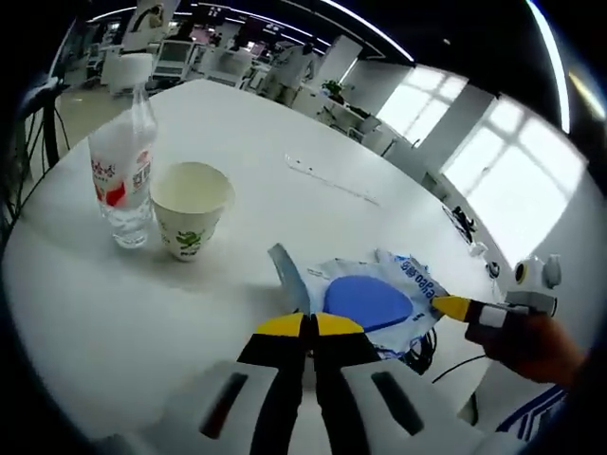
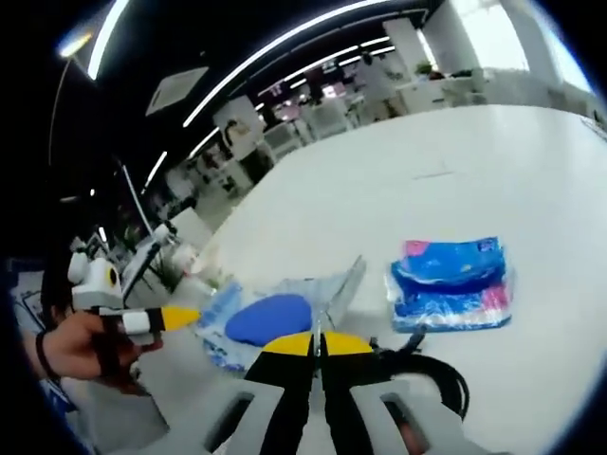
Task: Arrange the tabletop items into an orderly group along one side of the table until the central work area is clear of visible clutter.
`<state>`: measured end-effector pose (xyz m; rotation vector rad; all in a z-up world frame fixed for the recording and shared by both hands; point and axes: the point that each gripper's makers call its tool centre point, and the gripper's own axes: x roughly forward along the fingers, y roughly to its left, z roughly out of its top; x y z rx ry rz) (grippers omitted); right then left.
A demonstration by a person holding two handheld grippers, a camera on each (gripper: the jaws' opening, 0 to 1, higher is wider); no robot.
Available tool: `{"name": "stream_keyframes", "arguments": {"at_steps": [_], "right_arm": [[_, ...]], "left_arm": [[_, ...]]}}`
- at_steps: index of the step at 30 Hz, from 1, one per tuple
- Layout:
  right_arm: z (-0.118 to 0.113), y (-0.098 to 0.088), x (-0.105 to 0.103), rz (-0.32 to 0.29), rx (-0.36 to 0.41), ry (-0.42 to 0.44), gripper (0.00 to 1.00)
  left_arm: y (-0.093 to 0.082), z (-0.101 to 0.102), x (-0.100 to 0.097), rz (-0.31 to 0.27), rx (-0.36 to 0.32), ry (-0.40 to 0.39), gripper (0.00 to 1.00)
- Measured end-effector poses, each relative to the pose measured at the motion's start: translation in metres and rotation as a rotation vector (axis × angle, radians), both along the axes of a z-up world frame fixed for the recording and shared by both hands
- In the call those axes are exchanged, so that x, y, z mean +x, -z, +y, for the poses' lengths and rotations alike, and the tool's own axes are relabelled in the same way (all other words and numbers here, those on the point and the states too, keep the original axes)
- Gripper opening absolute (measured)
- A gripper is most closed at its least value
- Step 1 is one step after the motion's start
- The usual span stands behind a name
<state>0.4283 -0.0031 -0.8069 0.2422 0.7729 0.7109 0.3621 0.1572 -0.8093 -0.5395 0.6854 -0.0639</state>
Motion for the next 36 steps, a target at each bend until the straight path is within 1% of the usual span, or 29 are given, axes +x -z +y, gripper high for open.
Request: {"name": "stream_keyframes", "arguments": {"at_steps": [1,4,6,8,9,11,14,16,17,18,20,21,23,24,25,26,30,33,36], "right_arm": [[0.002,0.001,0.004,-0.001,0.002,-0.001,0.0],[0.01,0.004,0.013,-0.002,0.005,-0.011,0.0],[0.013,0.005,0.015,0.002,0.006,-0.016,0.0],[0.017,0.014,0.024,0.011,0.004,-0.019,0.0],[0.018,0.016,0.024,0.015,0.005,-0.019,0.0],[0.021,0.024,0.028,0.027,0.009,-0.01,0.0],[0.023,0.038,0.03,0.056,0.005,0.008,0.0],[0.023,0.041,0.028,0.072,0.001,0.021,0.0],[0.025,0.05,0.032,0.087,-0.002,0.029,0.0],[0.025,0.054,0.034,0.095,-0.006,0.035,0.0],[0.024,0.056,0.031,0.112,-0.01,0.051,0.0],[0.025,0.06,0.031,0.126,-0.007,0.058,0.0],[0.027,0.066,0.036,0.131,-0.008,0.063,0.0],[0.028,0.067,0.037,0.132,-0.009,0.063,0.0],[0.029,0.068,0.038,0.133,-0.011,0.063,0.0],[0.03,0.066,0.034,0.135,-0.012,0.061,0.0],[0.033,0.067,0.035,0.144,-0.008,0.059,0.0],[0.036,0.063,0.032,0.152,0.006,0.064,0.0],[0.04,0.058,0.029,0.147,0.006,0.053,0.0]], "left_arm": [[0.001,0.008,0.011,-0.002,-0.002,-0.014,0.0],[0.004,0.017,0.022,-0.004,-0.002,-0.035,0.0],[0.009,0.024,0.028,0.002,-0.004,-0.049,0.0],[0.011,0.028,0.033,0.003,-0.003,-0.06,0.0],[0.013,0.031,0.034,0.006,-0.002,-0.067,0.0],[0.017,0.033,0.037,0.016,-0.011,-0.083,0.0],[0.03,0.037,0.04,0.04,-0.033,-0.113,0.0],[0.039,0.041,0.042,0.054,-0.044,-0.133,0.0],[0.042,0.042,0.042,0.06,-0.051,-0.141,0.0],[0.043,0.042,0.042,0.061,-0.053,-0.143,0.0],[0.047,0.043,0.043,0.061,-0.07,-0.159,0.0],[0.051,0.044,0.042,0.073,-0.09,-0.181,0.0],[0.047,0.043,0.04,0.08,-0.103,-0.202,0.0],[0.049,0.043,0.039,0.081,-0.107,-0.208,0.0],[0.051,0.043,0.039,0.081,-0.112,-0.216,0.0],[0.05,0.044,0.039,0.078,-0.117,-0.226,0.0],[0.047,0.047,0.043,0.071,-0.118,-0.24,0.0],[0.045,0.051,0.045,0.065,-0.131,-0.256,0.0],[0.044,0.055,0.046,0.058,-0.124,-0.266,0.0]]}}
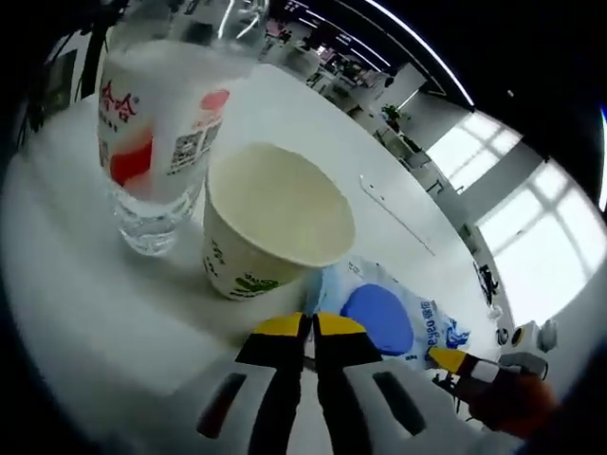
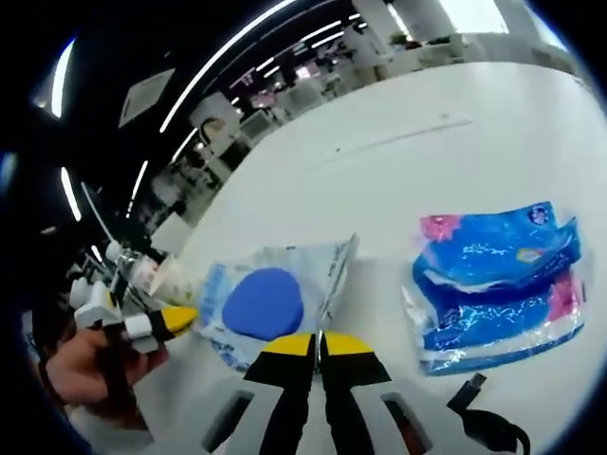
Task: Arrange the tabletop items into an orderly group along one side of the table until the central work area is clear of visible clutter.
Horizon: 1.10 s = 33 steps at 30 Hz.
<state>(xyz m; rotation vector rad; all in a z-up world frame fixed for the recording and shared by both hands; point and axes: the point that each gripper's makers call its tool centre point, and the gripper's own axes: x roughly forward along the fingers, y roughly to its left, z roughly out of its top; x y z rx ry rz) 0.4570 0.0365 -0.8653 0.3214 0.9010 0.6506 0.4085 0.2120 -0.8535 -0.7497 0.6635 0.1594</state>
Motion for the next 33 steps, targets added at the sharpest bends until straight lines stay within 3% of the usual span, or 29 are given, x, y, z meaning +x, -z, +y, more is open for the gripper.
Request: {"name": "stream_keyframes", "arguments": {"at_steps": [4,15,19,28,33], "right_arm": [[-0.003,0.003,0.001,0.0,-0.016,-0.013,0.01],[-0.013,-0.007,-0.002,-0.006,-0.007,-0.002,0.11],[-0.018,-0.012,-0.009,-0.016,-0.011,-0.007,0.12],[-0.042,-0.014,-0.01,-0.027,-0.011,0.022,0.12],[-0.061,-0.016,-0.006,-0.042,-0.016,0.044,0.11]], "left_arm": [[0.001,0.001,-0.002,0.008,0.004,-0.004,0.02],[-0.016,0.003,-0.009,-0.019,0.024,-0.01,0.08],[-0.02,-0.002,-0.016,-0.007,0.118,0.064,0.08],[-0.022,-0.021,-0.018,-0.017,0.151,0.129,0.08],[-0.021,-0.045,-0.022,-0.023,0.183,0.189,0.08]]}}
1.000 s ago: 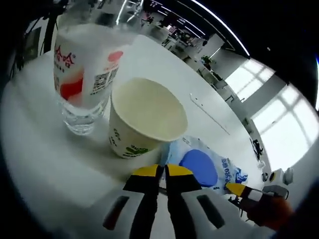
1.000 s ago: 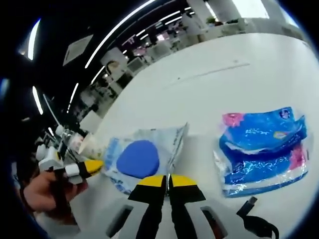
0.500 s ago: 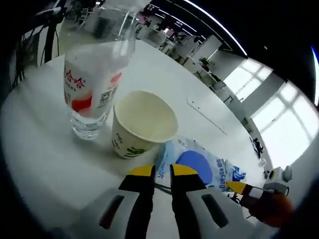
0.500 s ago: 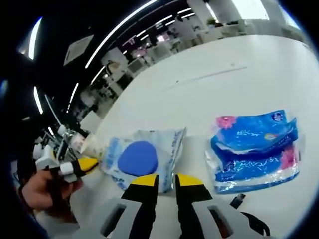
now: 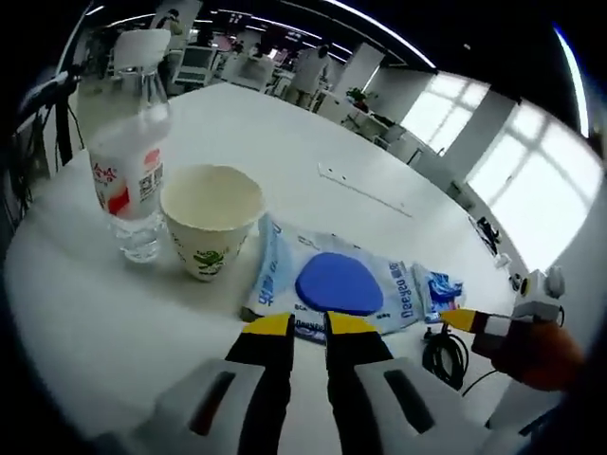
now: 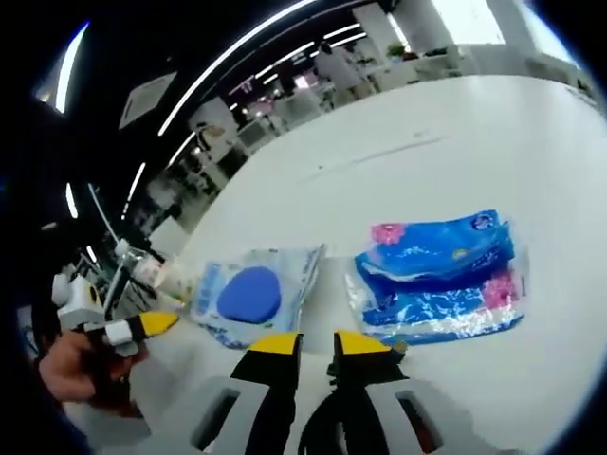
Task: Arrange the tabletop items into an orderly group along one side of the table until the central work area is clear of visible clutter.
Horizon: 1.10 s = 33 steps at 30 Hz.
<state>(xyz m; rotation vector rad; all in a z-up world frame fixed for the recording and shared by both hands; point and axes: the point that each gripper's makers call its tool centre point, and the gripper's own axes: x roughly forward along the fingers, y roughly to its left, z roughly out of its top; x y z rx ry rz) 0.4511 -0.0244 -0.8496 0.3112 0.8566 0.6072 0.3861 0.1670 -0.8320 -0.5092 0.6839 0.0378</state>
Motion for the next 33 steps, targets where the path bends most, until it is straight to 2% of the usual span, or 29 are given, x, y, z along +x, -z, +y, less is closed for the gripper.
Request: {"name": "stream_keyframes", "arguments": {"at_steps": [3,4,5,8,13,15,17,19,21,26,30,33], "right_arm": [[-0.015,0.001,0.005,-0.005,0.002,0.023,0.11],[-0.019,0.0,0.003,-0.008,0.0,0.031,0.1],[-0.023,0.0,0.002,-0.01,-0.002,0.039,0.1],[-0.039,-0.002,-0.001,-0.013,-0.007,0.066,0.1],[-0.068,-0.008,-0.005,-0.018,-0.012,0.118,0.09],[-0.088,-0.006,0.004,-0.02,-0.017,0.138,0.09],[-0.089,-0.007,0.002,-0.023,-0.021,0.154,0.09],[-0.105,-0.005,0.011,-0.02,-0.025,0.171,0.09],[-0.106,-0.007,0.01,-0.025,-0.031,0.181,0.09],[-0.126,-0.005,0.024,-0.028,-0.037,0.207,0.09],[-0.129,-0.003,0.028,-0.022,-0.037,0.225,0.1],[-0.129,-0.002,0.032,-0.02,-0.055,0.211,0.11]], "left_arm": [[0.006,-0.007,0.006,0.005,0.002,0.024,0.08],[0.007,-0.01,0.006,0.004,0.001,0.03,0.08],[0.005,-0.021,0.006,0.002,0.001,0.044,0.08],[0.006,-0.028,0.008,-0.001,0.002,0.074,0.08],[-0.002,-0.06,0.018,-0.027,-0.011,0.141,0.08],[-0.008,-0.076,0.02,-0.036,-0.012,0.167,0.08],[-0.01,-0.091,0.023,-0.038,0.003,0.214,0.08],[-0.013,-0.104,0.029,-0.048,0.013,0.264,0.08],[-0.016,-0.114,0.036,-0.059,0.02,0.294,0.08],[-0.025,-0.139,0.054,-0.068,0.038,0.354,0.08],[-0.018,-0.147,0.071,-0.054,0.047,0.389,0.1],[-0.014,-0.154,0.074,-0.039,0.045,0.402,0.11]]}}
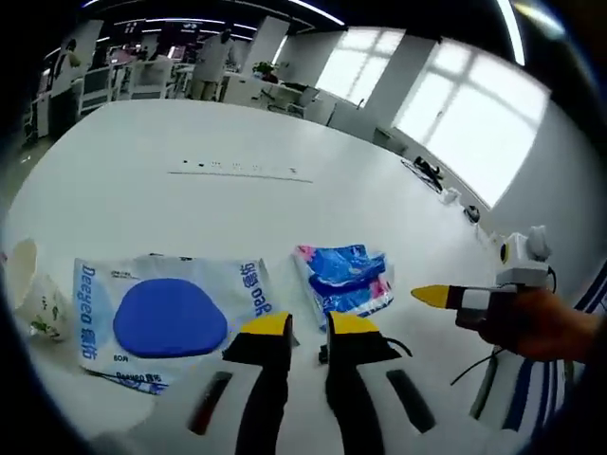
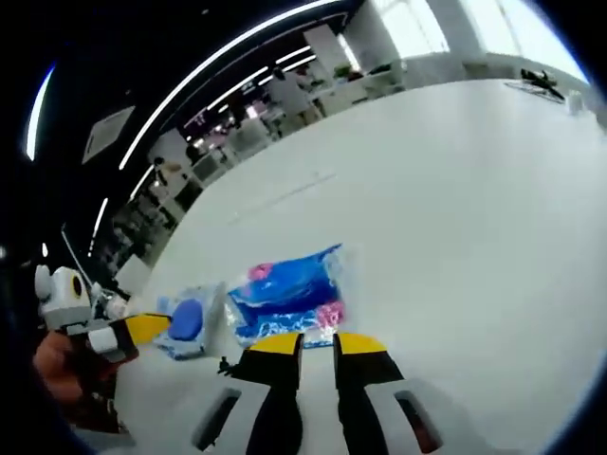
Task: Arrange the tabletop items into an orderly group along one side of the table until the central work area is clear of visible clutter.
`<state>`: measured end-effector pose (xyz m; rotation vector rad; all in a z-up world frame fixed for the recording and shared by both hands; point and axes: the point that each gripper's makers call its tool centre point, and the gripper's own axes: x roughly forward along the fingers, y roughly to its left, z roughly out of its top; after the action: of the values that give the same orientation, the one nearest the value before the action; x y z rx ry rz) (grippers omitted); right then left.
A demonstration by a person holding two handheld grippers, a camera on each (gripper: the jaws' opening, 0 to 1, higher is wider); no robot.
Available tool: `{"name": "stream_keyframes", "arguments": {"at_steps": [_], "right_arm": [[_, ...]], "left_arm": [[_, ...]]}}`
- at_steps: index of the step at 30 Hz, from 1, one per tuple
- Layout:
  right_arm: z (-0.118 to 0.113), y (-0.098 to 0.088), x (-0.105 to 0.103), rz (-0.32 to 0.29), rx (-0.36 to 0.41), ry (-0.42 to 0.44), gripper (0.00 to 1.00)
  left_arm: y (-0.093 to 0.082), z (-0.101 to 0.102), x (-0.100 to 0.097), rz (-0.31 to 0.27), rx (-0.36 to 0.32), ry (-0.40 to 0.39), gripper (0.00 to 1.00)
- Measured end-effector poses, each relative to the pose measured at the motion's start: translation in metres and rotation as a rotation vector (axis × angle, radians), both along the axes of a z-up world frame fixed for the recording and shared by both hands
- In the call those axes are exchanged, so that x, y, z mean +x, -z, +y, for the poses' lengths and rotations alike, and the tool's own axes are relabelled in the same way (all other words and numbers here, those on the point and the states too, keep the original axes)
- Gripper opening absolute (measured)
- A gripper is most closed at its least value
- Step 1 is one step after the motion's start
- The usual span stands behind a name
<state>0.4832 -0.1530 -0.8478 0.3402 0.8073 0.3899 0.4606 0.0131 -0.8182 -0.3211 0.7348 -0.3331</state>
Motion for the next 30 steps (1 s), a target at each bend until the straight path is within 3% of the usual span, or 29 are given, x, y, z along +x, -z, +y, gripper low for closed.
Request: {"name": "stream_keyframes", "arguments": {"at_steps": [11,20,30], "right_arm": [[-0.005,0.013,0.017,0.021,-0.039,-0.029,0.14],[-0.006,0.023,0.025,0.038,-0.074,-0.065,0.16],[0.007,0.031,0.04,0.034,-0.076,-0.109,0.06]], "left_arm": [[0.014,-0.019,0.023,0.029,0.009,0.024,0.13],[0.032,-0.026,0.029,0.079,0.073,0.07,0.12],[0.036,-0.03,0.029,0.116,0.063,0.06,0.09]]}}
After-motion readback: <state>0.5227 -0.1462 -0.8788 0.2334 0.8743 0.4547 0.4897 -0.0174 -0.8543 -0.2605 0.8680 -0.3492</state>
